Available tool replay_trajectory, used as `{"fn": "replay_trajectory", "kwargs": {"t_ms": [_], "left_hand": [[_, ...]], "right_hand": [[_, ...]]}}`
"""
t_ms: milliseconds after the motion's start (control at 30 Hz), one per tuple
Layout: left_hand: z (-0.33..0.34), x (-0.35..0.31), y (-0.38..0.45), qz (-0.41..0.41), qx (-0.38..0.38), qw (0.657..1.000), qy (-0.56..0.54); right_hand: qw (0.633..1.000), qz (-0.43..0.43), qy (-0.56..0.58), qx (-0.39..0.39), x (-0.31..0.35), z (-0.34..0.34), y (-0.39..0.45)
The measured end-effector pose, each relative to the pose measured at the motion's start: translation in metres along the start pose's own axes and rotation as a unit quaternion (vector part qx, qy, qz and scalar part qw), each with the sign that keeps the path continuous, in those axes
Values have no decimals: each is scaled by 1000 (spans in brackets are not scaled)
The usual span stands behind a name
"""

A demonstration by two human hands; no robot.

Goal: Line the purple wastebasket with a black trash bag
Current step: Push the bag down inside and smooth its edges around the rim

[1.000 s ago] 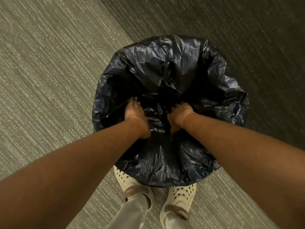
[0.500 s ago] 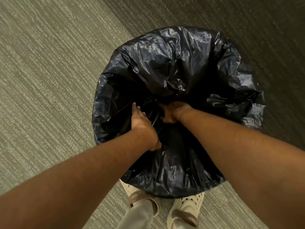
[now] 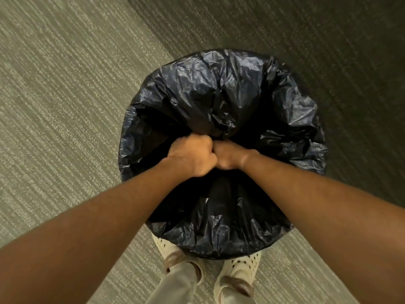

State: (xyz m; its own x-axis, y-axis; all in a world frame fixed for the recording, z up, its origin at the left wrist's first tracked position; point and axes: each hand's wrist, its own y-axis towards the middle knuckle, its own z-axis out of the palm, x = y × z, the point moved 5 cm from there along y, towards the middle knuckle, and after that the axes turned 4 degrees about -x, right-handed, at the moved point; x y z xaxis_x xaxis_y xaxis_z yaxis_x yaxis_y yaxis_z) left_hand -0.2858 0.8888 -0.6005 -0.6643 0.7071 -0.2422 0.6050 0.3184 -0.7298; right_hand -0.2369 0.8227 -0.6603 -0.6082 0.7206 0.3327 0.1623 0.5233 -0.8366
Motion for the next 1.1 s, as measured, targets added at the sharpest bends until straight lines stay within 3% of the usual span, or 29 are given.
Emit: {"fn": "replay_trajectory", "kwargs": {"t_ms": [100,200,233,300,367,433,500,533,567,633,733,900,1000,1100], "left_hand": [[-21,17,13,-124,-82,956,-253],[-27,16,21,-177,-58,833,-521],[-28,13,23,-181,-39,804,-564],[-29,10,29,-184,-19,781,-596],[-31,7,30,-177,-24,790,-586],[-30,5,26,-164,-36,832,-528],[-19,5,20,-77,-30,942,-325],[-7,5,13,-11,-5,983,-182],[9,8,6,42,36,998,-43],[38,23,-11,67,144,971,179],[54,37,-27,63,201,915,344],[13,11,-53,124,59,928,347],[-34,-7,-86,171,-111,955,218],[-80,-8,-108,195,-280,939,45]], "right_hand": [[993,63,93,-32,-9,-33,-14],[992,72,98,-43,-13,-52,-20],[992,62,96,-48,-11,-55,-23],[997,27,59,-47,-6,-50,-24],[999,-1,-30,-26,-5,-34,-25],[992,-15,-124,9,-5,-15,-29],[978,-21,-201,58,-7,5,-34],[968,-20,-234,84,-9,15,-37],[959,-17,-262,107,-13,22,-40],[943,-3,-300,144,-19,29,-47],[935,6,-325,138,-22,25,-57],[960,-29,-279,21,-3,-12,-90],[964,-83,-179,-179,14,-48,-135],[915,-111,-68,-381,16,-82,-177]]}}
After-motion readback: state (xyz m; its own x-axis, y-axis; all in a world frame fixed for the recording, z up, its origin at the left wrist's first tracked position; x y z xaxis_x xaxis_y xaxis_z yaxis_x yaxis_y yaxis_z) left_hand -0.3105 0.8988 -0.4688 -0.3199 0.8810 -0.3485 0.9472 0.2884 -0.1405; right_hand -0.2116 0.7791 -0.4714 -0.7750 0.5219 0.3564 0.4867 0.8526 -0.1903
